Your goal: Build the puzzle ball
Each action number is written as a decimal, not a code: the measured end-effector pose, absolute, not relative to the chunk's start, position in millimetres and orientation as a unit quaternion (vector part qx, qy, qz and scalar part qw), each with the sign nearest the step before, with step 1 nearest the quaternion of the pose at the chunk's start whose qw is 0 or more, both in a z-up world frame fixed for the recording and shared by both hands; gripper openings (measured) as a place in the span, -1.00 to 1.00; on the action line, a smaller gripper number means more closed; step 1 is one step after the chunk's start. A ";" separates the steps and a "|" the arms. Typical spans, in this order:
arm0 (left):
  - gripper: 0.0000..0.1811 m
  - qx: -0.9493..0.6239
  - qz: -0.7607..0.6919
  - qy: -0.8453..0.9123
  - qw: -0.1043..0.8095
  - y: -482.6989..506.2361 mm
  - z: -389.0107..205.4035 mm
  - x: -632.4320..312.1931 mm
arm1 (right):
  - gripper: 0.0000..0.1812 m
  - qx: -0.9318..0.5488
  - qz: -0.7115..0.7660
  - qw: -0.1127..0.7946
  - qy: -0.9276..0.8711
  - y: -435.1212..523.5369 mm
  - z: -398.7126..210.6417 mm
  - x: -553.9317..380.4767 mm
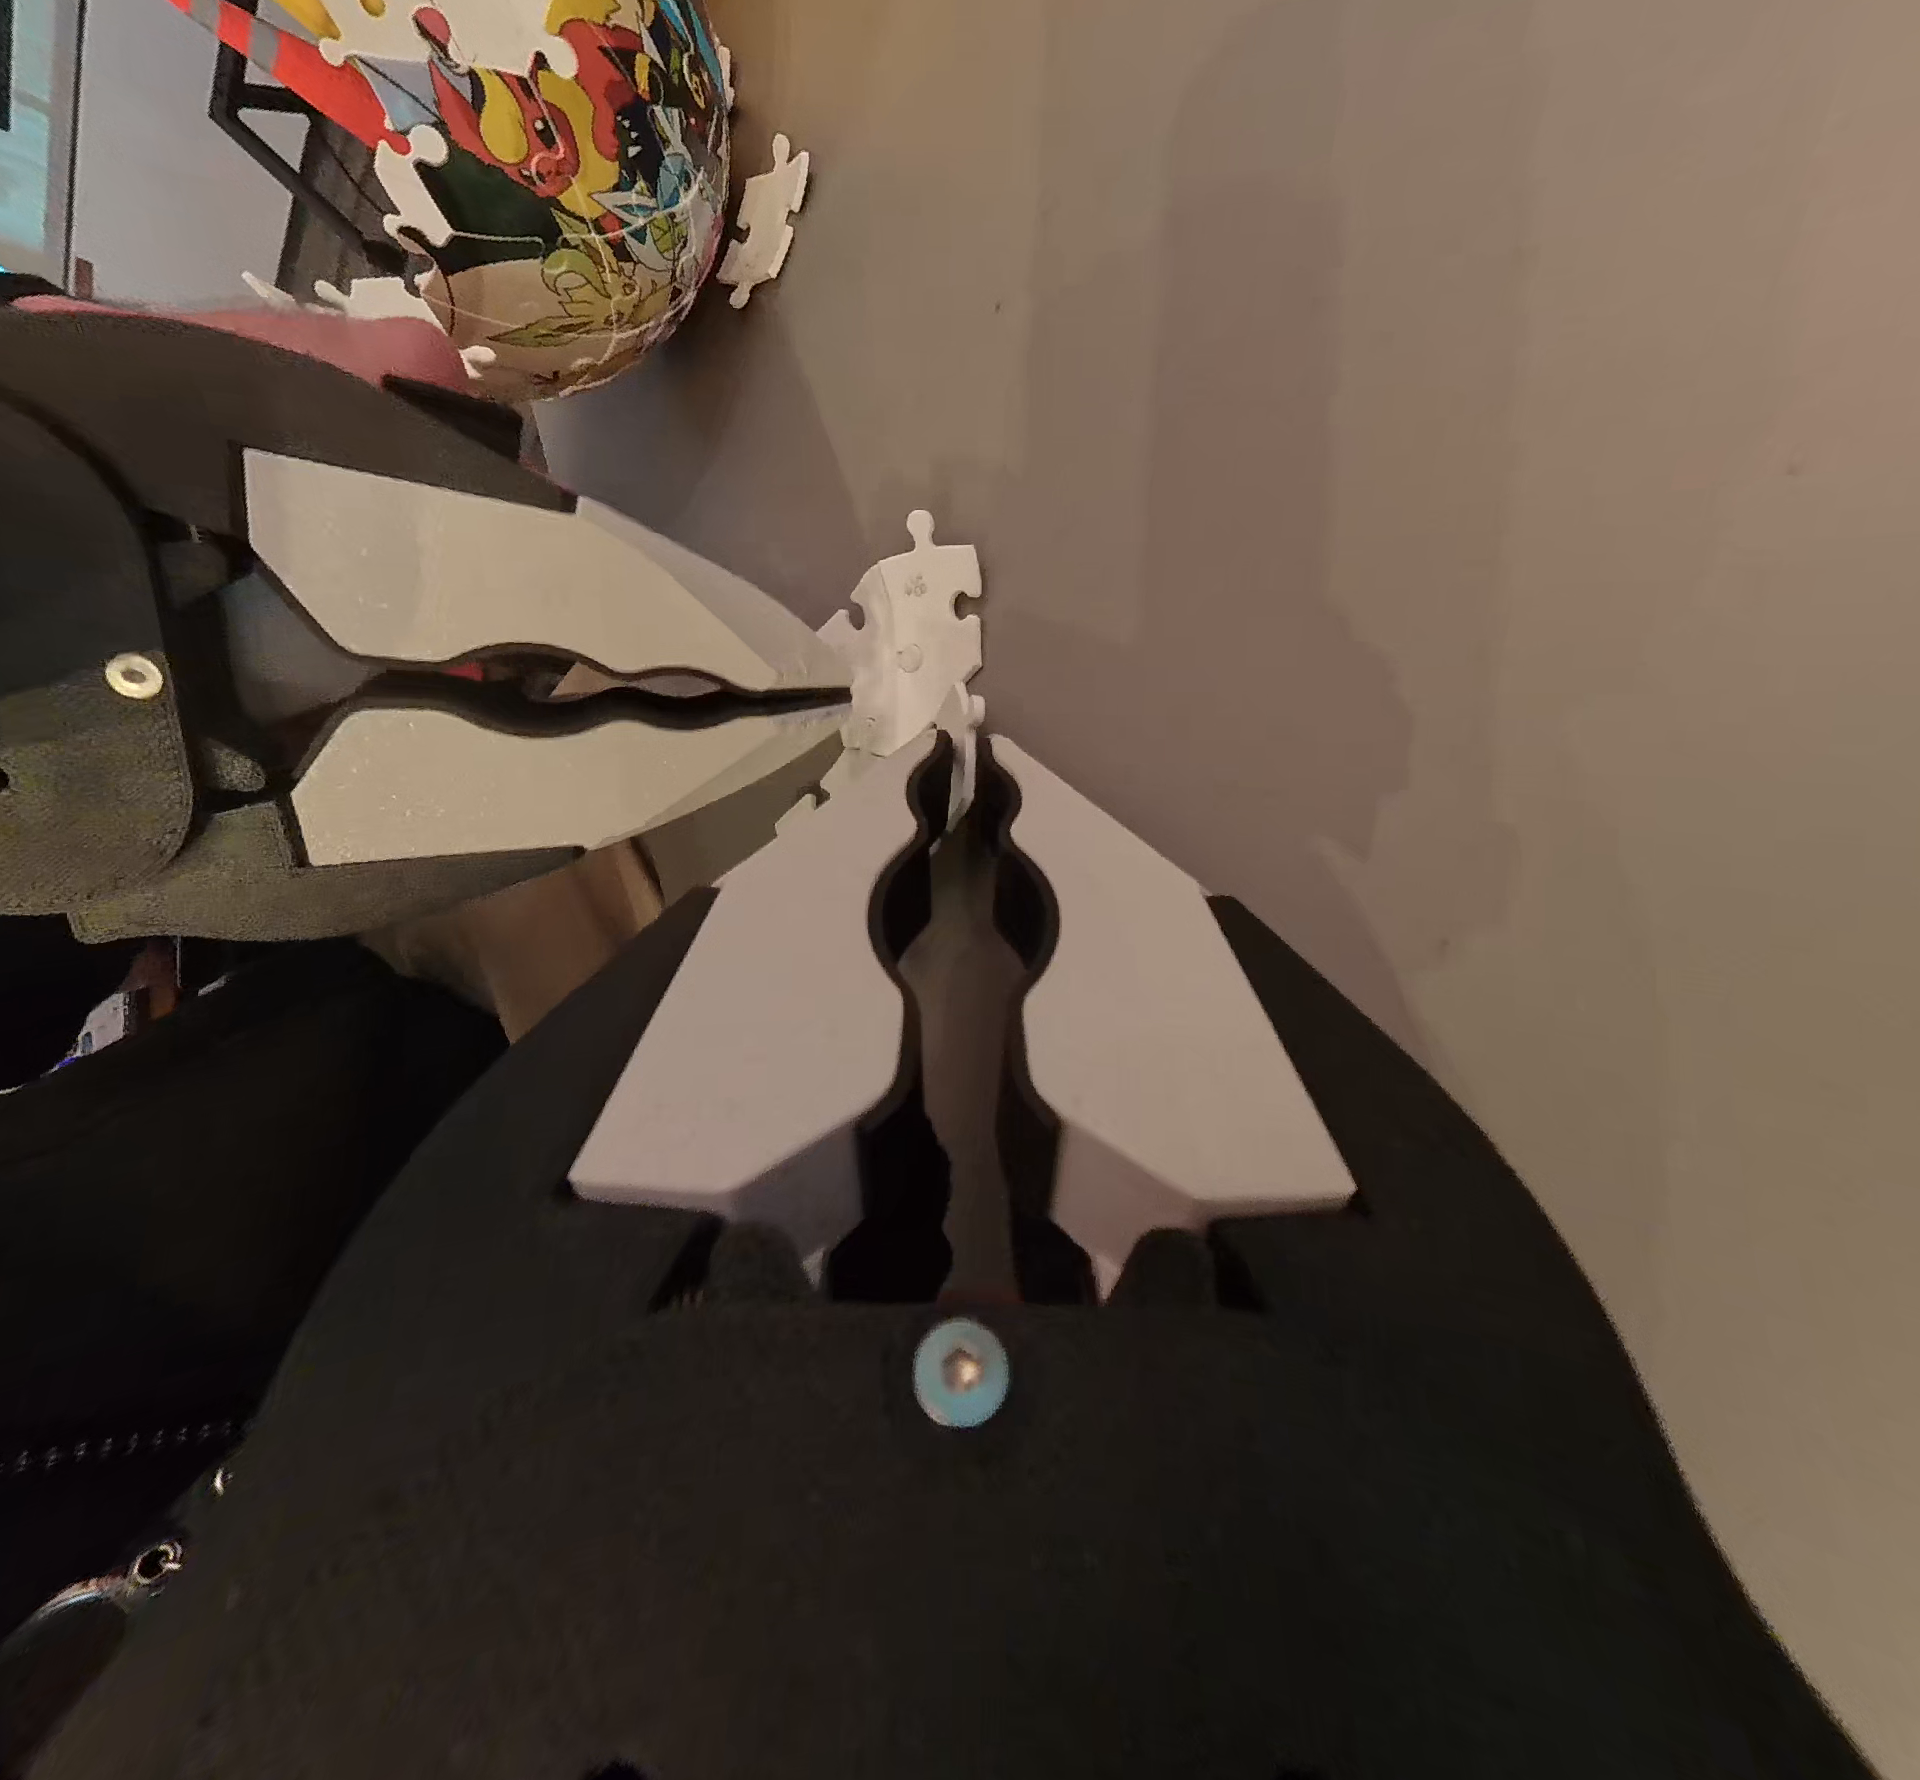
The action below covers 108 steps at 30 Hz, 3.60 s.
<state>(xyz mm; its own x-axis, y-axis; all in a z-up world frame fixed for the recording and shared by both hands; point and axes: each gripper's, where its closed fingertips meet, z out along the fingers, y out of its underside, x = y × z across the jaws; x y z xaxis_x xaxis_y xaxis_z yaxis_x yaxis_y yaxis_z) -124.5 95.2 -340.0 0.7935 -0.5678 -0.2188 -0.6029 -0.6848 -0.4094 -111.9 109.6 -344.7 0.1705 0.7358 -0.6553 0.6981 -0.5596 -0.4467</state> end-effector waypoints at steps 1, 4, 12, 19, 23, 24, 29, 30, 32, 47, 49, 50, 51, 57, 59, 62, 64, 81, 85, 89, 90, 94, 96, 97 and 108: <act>-1.00 -0.917 0.037 0.318 0.237 96.9 -340.0 -125.1 | -0.97 -0.764 0.442 0.022 -0.469 109.2 -344.4 -112.2; -1.00 -0.916 0.040 0.324 0.233 100.3 -345.7 -125.6 | -0.97 -0.763 0.443 0.021 -0.470 107.8 -344.6 -112.8; -1.00 -0.915 0.041 0.325 0.233 99.3 -351.5 -127.1 | -0.98 -0.759 0.439 0.037 -0.480 109.5 -343.0 -116.9; -1.00 -0.913 0.044 0.330 0.237 98.5 -351.6 -126.2 | -0.95 -0.773 0.434 0.034 -0.462 112.2 -345.6 -118.7; -1.00 -0.912 0.047 0.332 0.237 98.2 -351.6 -125.9 | -0.94 -0.774 0.428 0.045 -0.464 113.4 -345.7 -120.3; -1.00 -0.911 0.048 0.334 0.237 98.2 -351.5 -125.8 | -0.93 -0.774 0.423 0.054 -0.469 114.0 -345.8 -121.5; -1.00 -0.910 0.046 0.333 0.245 98.2 -351.5 -125.9 | -0.93 -0.766 0.423 0.063 -0.480 118.5 -343.8 -117.2; -1.00 -0.909 0.046 0.334 0.244 98.3 -351.5 -125.9 | -0.93 -0.761 0.422 0.066 -0.489 119.0 -341.5 -116.4; -1.00 -0.907 0.049 0.340 0.244 98.4 -351.4 -125.8 | -0.93 -0.745 0.430 0.065 -0.505 116.1 -338.6 -117.8; -1.00 -0.899 0.040 0.354 0.253 98.5 -351.3 -124.5 | -0.95 -0.740 0.406 0.064 -0.533 119.7 -345.5 -127.1; -1.00 -0.899 0.043 0.356 0.251 98.4 -351.3 -124.5 | -0.95 -0.738 0.406 0.064 -0.535 119.6 -345.8 -126.9; -1.00 -0.900 0.042 0.356 0.250 98.4 -351.2 -124.3 | -0.94 -0.738 0.406 0.065 -0.535 119.8 -345.9 -127.5; -1.00 -0.899 0.041 0.357 0.249 98.4 -351.2 -124.3 | -0.94 -0.736 0.405 0.070 -0.537 120.1 -345.9 -128.3; -1.00 -0.896 0.042 0.365 0.250 98.6 -351.1 -124.1 | -0.93 -0.718 0.398 0.091 -0.563 120.1 -345.6 -128.6; -1.00 -0.895 0.040 0.365 0.252 98.5 -351.1 -124.1 | -0.94 -0.710 0.396 0.098 -0.575 119.3 -344.5 -128.2; -1.00 -0.894 0.035 0.366 0.254 98.5 -351.1 -123.8 | -0.94 -0.698 0.391 0.105 -0.590 118.2 -343.3 -131.1; -1.00 -0.893 0.037 0.371 0.252 98.5 -351.2 -123.8 | -0.96 -0.693 0.378 0.103 -0.605 118.8 -345.8 -130.9; -1.00 -0.896 0.034 0.366 0.247 99.2 -351.3 -123.2 | -0.86 -0.689 0.398 0.116 -0.594 121.7 -332.4 -121.1; -1.00 -0.896 0.031 0.367 0.249 99.6 -351.3 -122.7 | -1.00 -0.671 0.389 0.112 -0.621 117.9 -328.6 -111.9; -1.00 -0.894 0.033 0.372 0.249 100.2 -351.4 -121.9 | -1.00 -0.678 0.357 0.117 -0.632 120.6 -343.2 -116.1; -1.00 -0.893 0.032 0.373 0.249 100.4 -351.5 -121.6 | -1.00 -0.675 0.358 0.119 -0.634 119.0 -343.8 -118.9; -1.00 -0.893 0.029 0.373 0.251 101.7 -351.5 -119.4 | -1.00 -0.666 0.365 0.114 -0.640 111.2 -346.4 -128.0; -1.00 -0.892 0.031 0.375 0.250 102.0 -351.5 -118.6 | -1.00 -0.669 0.366 0.110 -0.638 110.0 -347.1 -128.9; -1.00 -0.893 0.032 0.374 0.249 102.1 -351.5 -118.5 | -1.00 -0.665 0.362 0.115 -0.643 109.7 -347.3 -128.8; -1.00 -0.905 0.030 0.327 0.272 111.8 -342.0 -129.1 | -1.00 -0.659 0.364 0.122 -0.646 109.1 -346.7 -123.9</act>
<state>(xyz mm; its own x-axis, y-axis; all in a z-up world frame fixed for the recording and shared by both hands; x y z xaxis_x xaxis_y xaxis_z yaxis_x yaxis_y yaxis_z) -129.1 111.8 -342.0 0.7846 -0.5752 -0.2314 -0.6075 -0.6387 -0.4722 -123.9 109.1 -346.7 -0.1007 0.9415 -0.3217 0.7633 -0.1343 -0.6320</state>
